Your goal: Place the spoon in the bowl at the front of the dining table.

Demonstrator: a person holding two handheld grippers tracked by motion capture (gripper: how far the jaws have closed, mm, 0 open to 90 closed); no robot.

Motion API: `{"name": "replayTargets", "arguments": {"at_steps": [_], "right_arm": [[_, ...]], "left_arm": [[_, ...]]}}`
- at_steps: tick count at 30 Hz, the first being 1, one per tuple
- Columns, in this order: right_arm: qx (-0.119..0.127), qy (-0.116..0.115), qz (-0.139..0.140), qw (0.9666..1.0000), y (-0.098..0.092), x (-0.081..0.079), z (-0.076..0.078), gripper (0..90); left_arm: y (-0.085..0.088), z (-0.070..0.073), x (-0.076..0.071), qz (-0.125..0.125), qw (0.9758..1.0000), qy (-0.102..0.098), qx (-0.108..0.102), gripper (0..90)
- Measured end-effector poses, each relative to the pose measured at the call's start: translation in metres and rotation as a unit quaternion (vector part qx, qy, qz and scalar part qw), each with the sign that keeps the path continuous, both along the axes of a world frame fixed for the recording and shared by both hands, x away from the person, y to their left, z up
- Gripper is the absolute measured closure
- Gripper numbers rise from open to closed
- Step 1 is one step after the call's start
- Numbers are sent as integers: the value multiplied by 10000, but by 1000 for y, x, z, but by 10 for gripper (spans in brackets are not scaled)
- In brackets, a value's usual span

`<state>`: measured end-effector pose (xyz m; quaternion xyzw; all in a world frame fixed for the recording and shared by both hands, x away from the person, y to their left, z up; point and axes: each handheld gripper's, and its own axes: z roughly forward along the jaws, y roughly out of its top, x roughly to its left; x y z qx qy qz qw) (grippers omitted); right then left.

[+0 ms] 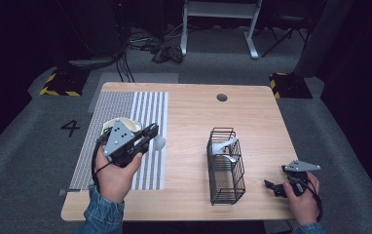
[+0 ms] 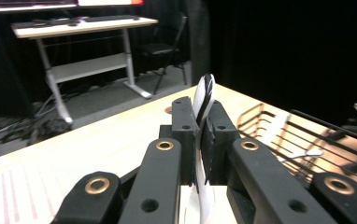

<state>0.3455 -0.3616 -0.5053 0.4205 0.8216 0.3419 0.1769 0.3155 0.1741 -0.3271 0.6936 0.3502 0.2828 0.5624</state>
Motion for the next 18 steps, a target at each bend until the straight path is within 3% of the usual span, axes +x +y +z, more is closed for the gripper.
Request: {"name": "replayTargets", "arguments": {"at_steps": [9,18], "right_arm": [[1,2,-1,10000,0,0,0,1],[1,4,-2,10000,0,0,0,0]], "left_arm": [[25,-5,10,638,9979,-21,-49,850],[43,-10,22,1169,9931,-69,90,850]]}}
